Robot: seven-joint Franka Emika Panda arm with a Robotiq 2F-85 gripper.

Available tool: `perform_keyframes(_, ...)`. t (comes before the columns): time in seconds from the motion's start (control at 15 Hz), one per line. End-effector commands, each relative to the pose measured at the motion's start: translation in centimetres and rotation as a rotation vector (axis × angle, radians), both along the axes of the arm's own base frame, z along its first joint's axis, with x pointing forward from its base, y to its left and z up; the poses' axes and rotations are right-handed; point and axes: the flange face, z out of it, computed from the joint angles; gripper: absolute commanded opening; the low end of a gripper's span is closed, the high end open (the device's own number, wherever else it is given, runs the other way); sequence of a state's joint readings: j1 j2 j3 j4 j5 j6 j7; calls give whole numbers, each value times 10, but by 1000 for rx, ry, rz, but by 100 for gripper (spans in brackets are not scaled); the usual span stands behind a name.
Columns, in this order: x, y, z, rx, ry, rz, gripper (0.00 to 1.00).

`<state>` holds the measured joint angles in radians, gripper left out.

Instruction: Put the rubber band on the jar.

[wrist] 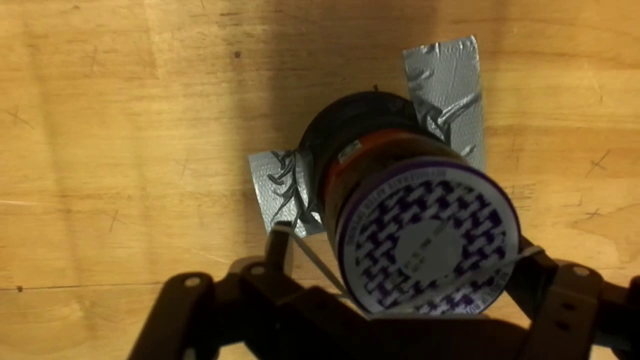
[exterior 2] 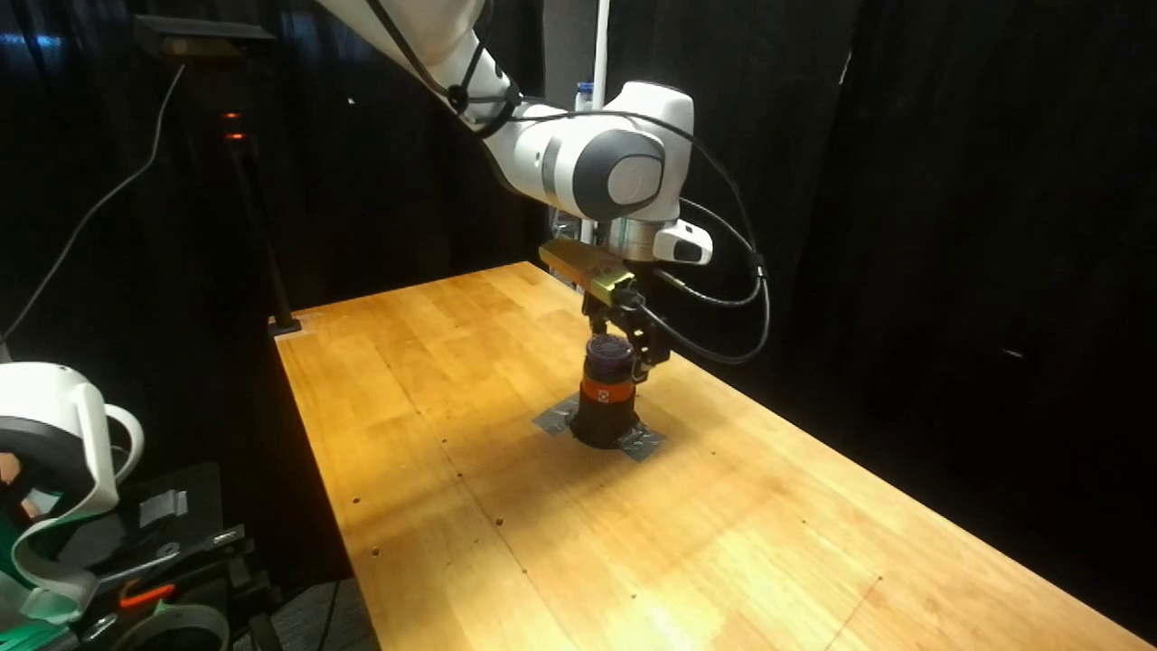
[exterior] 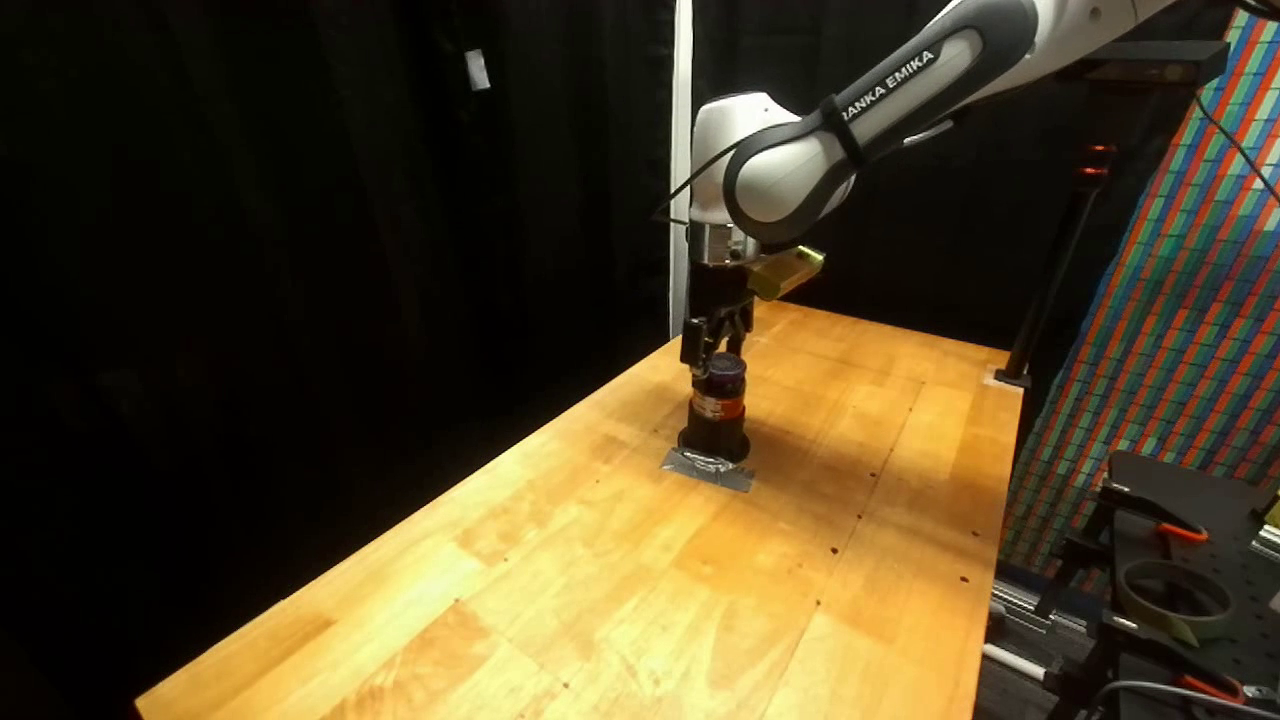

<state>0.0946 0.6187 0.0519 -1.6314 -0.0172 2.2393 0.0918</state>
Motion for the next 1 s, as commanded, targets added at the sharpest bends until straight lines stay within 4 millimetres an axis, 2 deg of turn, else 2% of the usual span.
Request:
perform_keyframes(0.0,-30,-10,19,13,26,29,100)
perform_keyframes(0.4,-67,-23,17,36,76,57,100)
perform_keyframes(0.67,-92,-37,7,61,96,64,100)
perform_keyframes(0.93,-103,-35,-12,38,59,49,100)
